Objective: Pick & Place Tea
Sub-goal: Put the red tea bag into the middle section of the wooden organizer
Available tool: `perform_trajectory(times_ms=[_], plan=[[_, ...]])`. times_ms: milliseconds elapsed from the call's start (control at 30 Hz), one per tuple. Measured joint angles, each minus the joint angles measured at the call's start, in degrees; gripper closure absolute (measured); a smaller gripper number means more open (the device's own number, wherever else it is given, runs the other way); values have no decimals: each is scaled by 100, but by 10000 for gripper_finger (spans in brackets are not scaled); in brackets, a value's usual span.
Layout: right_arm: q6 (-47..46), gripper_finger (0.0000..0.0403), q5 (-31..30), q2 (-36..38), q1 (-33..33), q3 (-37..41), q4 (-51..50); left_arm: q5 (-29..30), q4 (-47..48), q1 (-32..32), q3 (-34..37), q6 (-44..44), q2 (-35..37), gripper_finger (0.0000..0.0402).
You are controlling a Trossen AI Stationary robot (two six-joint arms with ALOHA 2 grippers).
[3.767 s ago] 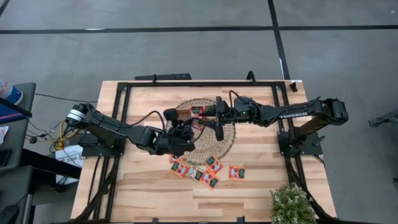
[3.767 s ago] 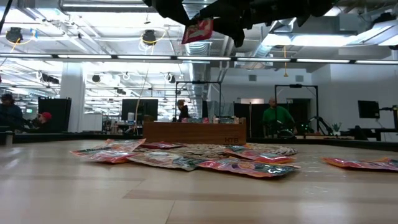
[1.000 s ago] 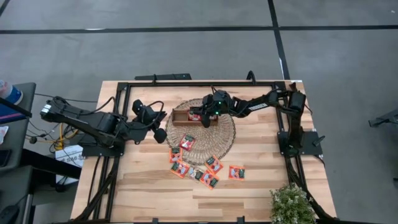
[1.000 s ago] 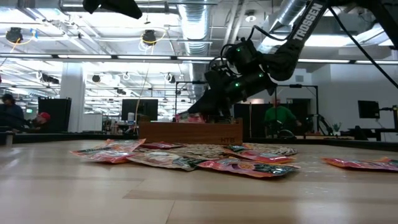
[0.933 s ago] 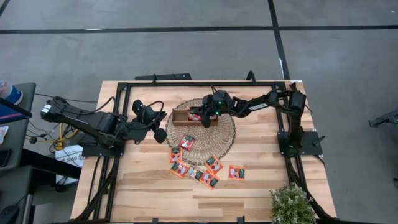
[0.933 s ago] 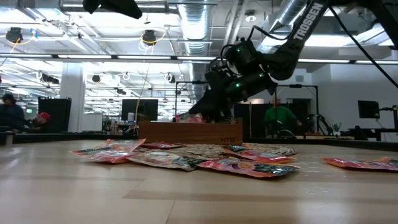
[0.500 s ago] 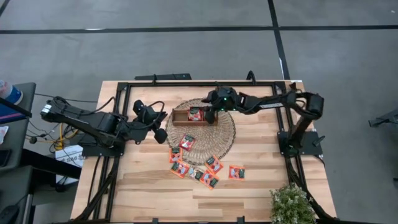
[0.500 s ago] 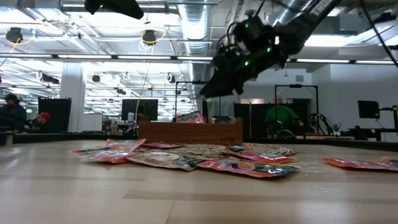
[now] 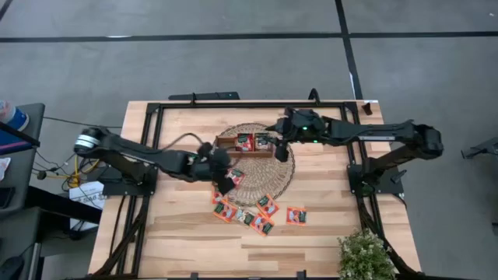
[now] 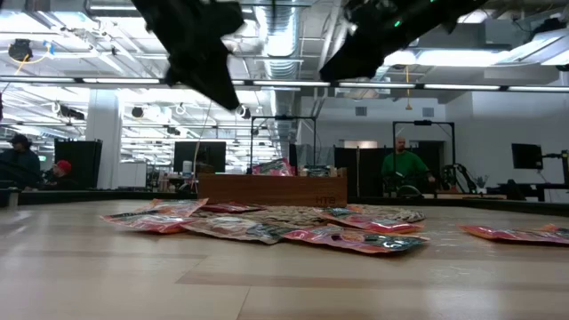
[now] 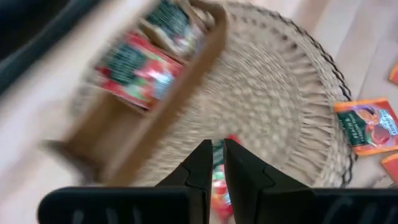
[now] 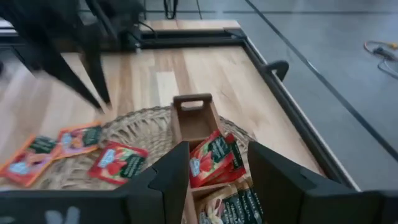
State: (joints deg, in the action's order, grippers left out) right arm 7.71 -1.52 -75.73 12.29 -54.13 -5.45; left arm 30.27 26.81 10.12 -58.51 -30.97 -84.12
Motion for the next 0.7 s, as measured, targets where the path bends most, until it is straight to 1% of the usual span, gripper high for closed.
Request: perform_trajectory(times_ms=[100,300,367,533,700], plan=[[33,240,3,512,-55,-1,-359,-370,-206,-38,-31,-206,-430,369],[30,212,0,1533,-145,0,-1307,-438,-79,2,-181,-1226,-782,368],[30,203,0,1787,-201,-2,-1451,-612,-67,-9,-181,-1616,-889,365],[30,185,1,2189,-375,-1,-1676,-943,-122,-42,-178,-2228,-1269,338],[32,180,4,2305,-580,-2,-1758,-842,-218,-47,-178,-2700,-1717,316]])
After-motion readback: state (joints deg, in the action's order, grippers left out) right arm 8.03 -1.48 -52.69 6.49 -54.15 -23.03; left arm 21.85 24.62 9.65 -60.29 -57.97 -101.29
